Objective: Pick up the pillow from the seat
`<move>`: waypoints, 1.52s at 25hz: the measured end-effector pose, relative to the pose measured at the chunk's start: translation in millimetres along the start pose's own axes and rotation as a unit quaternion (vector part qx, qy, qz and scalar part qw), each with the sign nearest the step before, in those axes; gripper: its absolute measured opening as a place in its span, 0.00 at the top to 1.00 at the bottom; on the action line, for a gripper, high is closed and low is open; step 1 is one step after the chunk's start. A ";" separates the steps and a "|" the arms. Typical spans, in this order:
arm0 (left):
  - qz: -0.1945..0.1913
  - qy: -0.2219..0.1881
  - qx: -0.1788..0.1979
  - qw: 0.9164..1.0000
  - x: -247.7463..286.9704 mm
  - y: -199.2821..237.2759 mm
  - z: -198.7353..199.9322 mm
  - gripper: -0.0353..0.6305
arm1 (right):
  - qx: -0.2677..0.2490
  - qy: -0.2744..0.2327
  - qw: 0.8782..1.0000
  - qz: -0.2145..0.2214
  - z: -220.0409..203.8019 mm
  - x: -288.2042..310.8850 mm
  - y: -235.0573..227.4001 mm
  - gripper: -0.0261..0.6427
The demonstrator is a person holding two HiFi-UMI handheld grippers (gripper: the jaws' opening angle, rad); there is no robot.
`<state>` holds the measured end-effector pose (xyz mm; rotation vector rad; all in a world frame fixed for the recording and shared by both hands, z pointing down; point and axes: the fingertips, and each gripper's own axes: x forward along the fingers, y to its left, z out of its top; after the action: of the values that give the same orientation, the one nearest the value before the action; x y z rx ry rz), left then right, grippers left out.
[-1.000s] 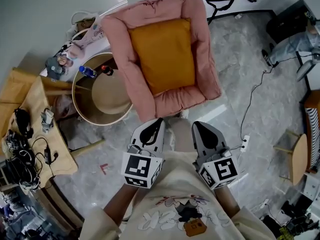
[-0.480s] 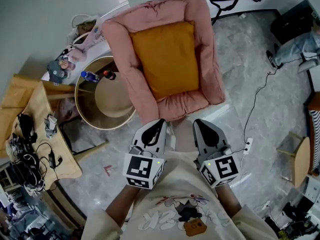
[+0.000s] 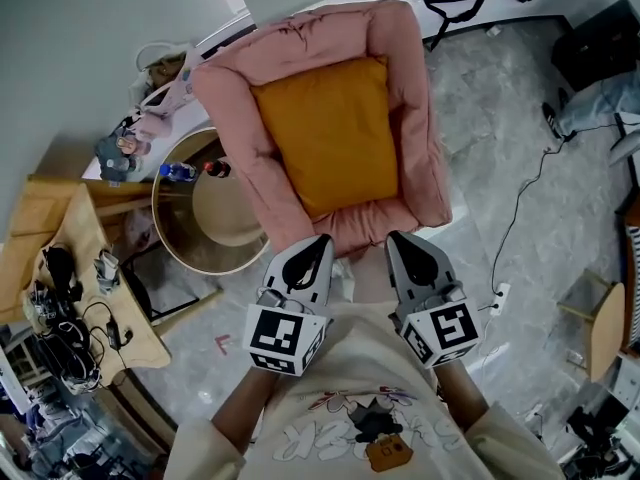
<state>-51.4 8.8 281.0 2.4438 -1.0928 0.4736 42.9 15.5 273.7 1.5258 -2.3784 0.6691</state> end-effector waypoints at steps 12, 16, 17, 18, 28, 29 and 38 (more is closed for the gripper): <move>-0.042 0.055 0.093 0.993 117.7 10.2 36.0 0.94 | 0.022 0.010 1.000 -0.002 26.3 57.5 -92.5 0.93; -0.038 0.072 0.102 0.991 154.1 21.0 40.7 0.94 | 0.034 0.018 0.999 0.002 26.6 78.4 -118.1 0.93; -0.036 0.083 0.102 0.991 163.3 24.9 39.0 0.94 | 0.036 0.021 0.999 0.004 25.8 83.3 -122.4 0.93; -0.033 0.095 0.101 0.990 172.5 29.4 36.5 0.94 | 0.037 0.024 0.999 0.007 24.7 88.3 -125.8 0.93; 0.019 0.104 -0.005 0.994 240.0 69.9 6.8 0.46 | 0.060 0.064 0.996 0.020 1.1 121.0 -155.7 0.93; 0.027 0.105 -0.011 0.994 247.1 75.2 3.5 0.43 | 0.061 0.067 0.996 0.021 -2.0 125.4 -160.0 0.93; 0.056 0.152 -0.071 0.984 286.4 121.6 -55.2 0.24 | 0.063 0.103 0.992 0.038 -21.7 165.7 -190.7 0.93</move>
<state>29.8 -214.1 489.7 2.1094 -1.0936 0.7499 143.2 -172.3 411.4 1.3434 -2.2858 0.9603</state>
